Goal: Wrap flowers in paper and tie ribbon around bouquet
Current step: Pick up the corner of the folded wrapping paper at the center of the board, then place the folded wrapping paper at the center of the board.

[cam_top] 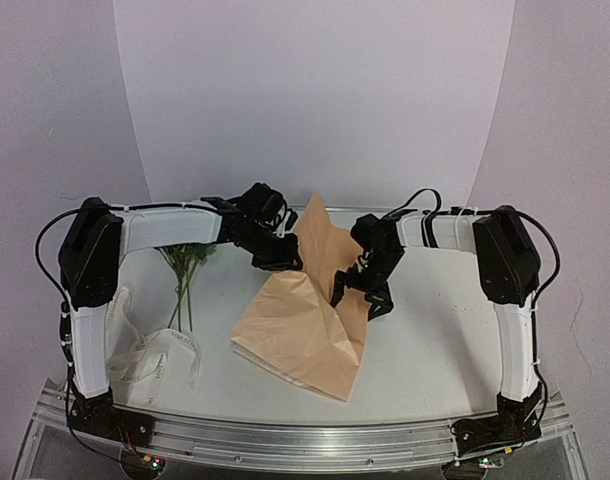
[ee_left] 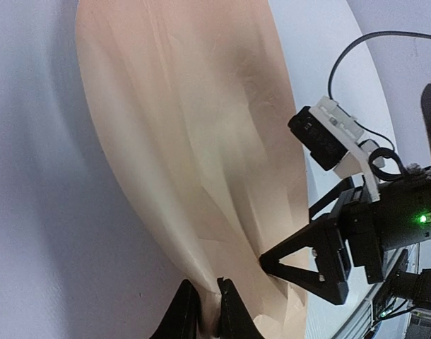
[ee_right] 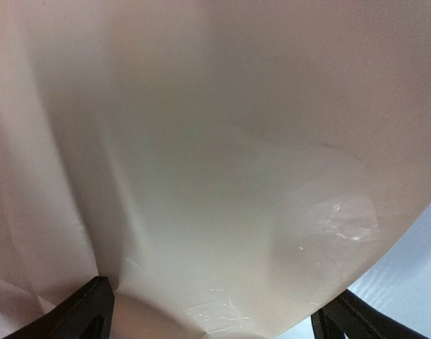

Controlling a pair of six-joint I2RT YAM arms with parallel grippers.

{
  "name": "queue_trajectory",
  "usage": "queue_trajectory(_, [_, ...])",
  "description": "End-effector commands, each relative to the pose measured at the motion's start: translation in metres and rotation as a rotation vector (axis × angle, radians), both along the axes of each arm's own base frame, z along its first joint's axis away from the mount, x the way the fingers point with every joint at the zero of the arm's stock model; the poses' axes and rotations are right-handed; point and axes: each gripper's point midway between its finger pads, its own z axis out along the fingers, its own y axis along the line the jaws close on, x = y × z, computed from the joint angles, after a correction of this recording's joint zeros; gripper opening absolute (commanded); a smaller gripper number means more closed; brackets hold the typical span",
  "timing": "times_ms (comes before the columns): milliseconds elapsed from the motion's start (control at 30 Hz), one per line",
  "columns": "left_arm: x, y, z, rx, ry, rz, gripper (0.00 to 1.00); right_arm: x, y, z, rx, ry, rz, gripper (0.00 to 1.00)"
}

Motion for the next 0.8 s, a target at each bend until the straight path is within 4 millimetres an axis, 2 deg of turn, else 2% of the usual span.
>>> queue_trajectory(0, [-0.001, 0.014, 0.053, -0.007, -0.072, 0.029, 0.09, 0.007, 0.026, 0.015, 0.057, -0.015, -0.005, 0.98])
queue_trajectory(133, [-0.003, 0.025, 0.07, 0.033, -0.072, 0.059, 0.08, 0.011, 0.03, 0.022, 0.064, -0.048, 0.005, 0.98])
queue_trajectory(300, [-0.004, 0.045, 0.092, 0.12, -0.087, 0.094, 0.09, 0.018, 0.047, 0.031, 0.114, -0.068, 0.015, 0.98])
queue_trajectory(467, [-0.012, 0.049, 0.104, 0.114, -0.071, 0.1, 0.07, 0.024, 0.057, 0.041, 0.147, -0.085, 0.021, 0.98])
queue_trajectory(600, [-0.01, 0.055, 0.115, 0.119, -0.079, 0.136, 0.14, 0.03, 0.062, 0.045, 0.165, -0.1, 0.028, 0.98])
queue_trajectory(700, [-0.012, 0.048, 0.111, 0.078, -0.073, 0.12, 0.23, 0.038, 0.073, 0.042, 0.19, -0.092, 0.023, 0.98])
queue_trajectory(767, [-0.014, 0.043, 0.097, 0.06, -0.059, 0.1, 0.27, 0.044, 0.079, 0.038, 0.2, -0.091, 0.023, 0.98])
